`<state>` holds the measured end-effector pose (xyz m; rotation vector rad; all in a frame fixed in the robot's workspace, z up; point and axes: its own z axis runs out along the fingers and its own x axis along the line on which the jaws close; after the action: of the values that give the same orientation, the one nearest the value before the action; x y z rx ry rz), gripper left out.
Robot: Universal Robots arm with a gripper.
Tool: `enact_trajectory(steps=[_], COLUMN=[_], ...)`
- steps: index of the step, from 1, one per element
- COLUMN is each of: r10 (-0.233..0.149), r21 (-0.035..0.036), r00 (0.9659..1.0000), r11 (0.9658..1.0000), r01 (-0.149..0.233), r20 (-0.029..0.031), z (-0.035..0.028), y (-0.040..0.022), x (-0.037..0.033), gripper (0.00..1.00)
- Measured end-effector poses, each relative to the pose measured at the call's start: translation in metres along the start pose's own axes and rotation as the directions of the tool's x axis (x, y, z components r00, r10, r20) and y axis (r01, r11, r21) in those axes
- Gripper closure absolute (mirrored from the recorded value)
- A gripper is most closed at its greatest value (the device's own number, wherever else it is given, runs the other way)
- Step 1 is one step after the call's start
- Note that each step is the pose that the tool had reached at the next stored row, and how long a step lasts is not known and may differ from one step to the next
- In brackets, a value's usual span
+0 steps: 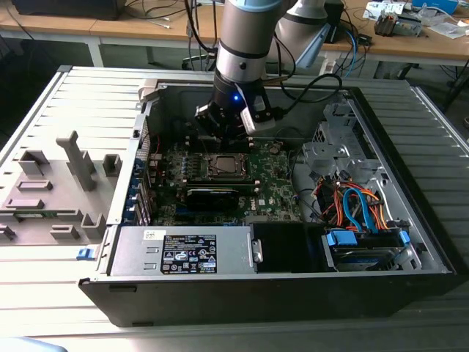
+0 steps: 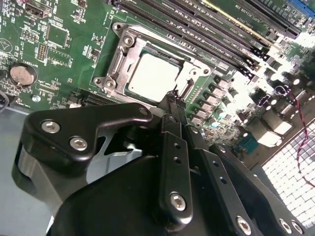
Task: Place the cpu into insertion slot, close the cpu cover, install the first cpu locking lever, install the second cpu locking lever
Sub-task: 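Install the first cpu locking lever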
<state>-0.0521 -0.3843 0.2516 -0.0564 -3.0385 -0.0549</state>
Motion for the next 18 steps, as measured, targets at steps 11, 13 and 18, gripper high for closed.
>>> enact_trajectory(steps=[11,13,18], r10=[-0.089,-0.107,-0.149], r21=[0.0090,0.0109,0.0149], r00=[0.9960,0.9942,0.9889], r11=[0.9960,0.9942,0.9888], r01=[0.089,0.107,0.149], r20=[-0.0035,-0.0043,-0.0063], z=[0.0000,0.0000,0.0000], y=[0.0000,0.0000,0.0000], x=[0.0000,0.0000,0.0000], gripper=[0.89,0.89,0.89])
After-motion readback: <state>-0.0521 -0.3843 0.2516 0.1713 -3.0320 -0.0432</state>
